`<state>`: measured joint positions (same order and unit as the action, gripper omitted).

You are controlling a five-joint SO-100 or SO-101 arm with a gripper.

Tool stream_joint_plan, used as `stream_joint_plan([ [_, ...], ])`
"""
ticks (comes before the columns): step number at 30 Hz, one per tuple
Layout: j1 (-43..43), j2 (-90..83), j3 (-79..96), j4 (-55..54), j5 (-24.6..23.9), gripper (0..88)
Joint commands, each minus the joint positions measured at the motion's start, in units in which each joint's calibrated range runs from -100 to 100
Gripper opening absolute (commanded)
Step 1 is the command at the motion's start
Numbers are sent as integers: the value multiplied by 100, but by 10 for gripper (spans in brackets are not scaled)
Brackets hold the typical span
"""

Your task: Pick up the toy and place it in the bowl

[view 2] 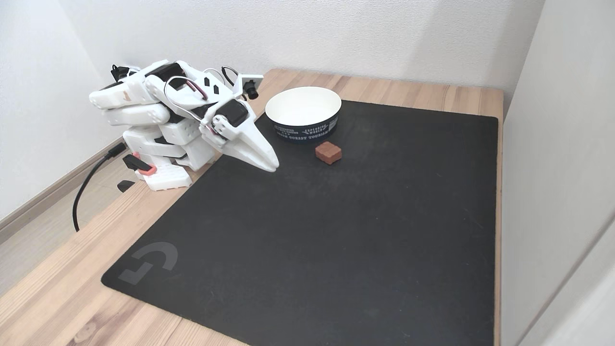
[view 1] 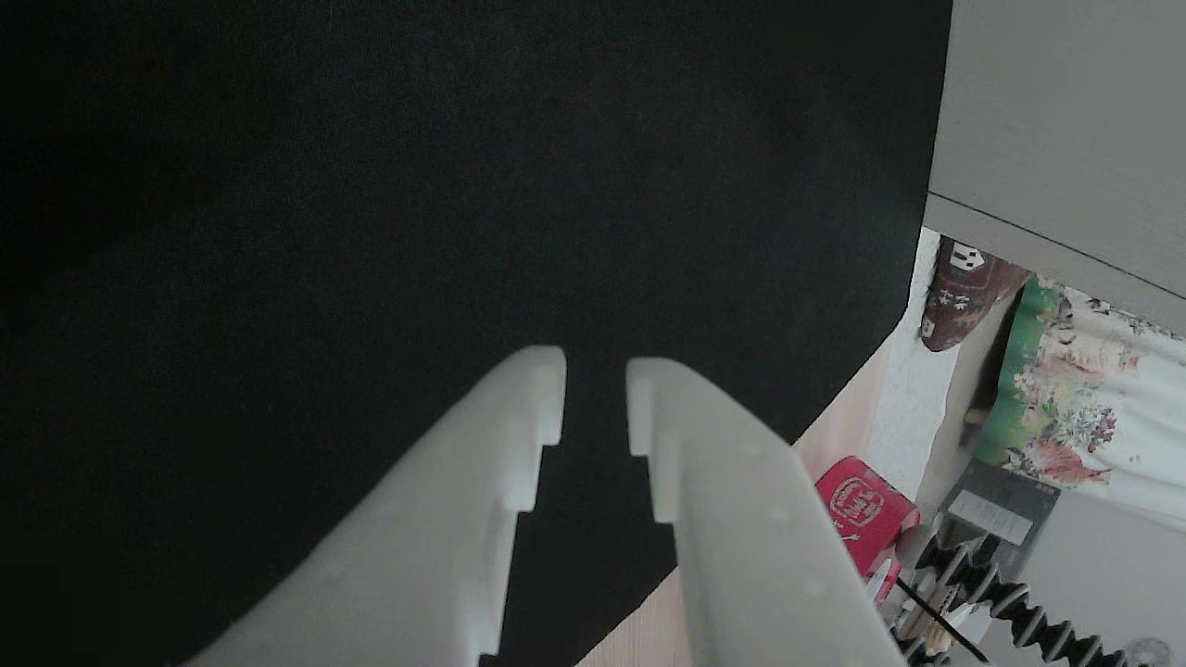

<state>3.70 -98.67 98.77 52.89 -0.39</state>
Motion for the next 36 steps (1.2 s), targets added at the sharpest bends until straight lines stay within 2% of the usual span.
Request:
stream_joint_plan([
  [1,19,-58,69,20,-19,23],
  [12,-40,267,-986,553,-19,23],
  [18,-157,2026,-2455,579,-19,23],
  [25,-918,4319,-4411,519,-19,23],
  [36,-1997,6336,-5997,587,-19,24],
])
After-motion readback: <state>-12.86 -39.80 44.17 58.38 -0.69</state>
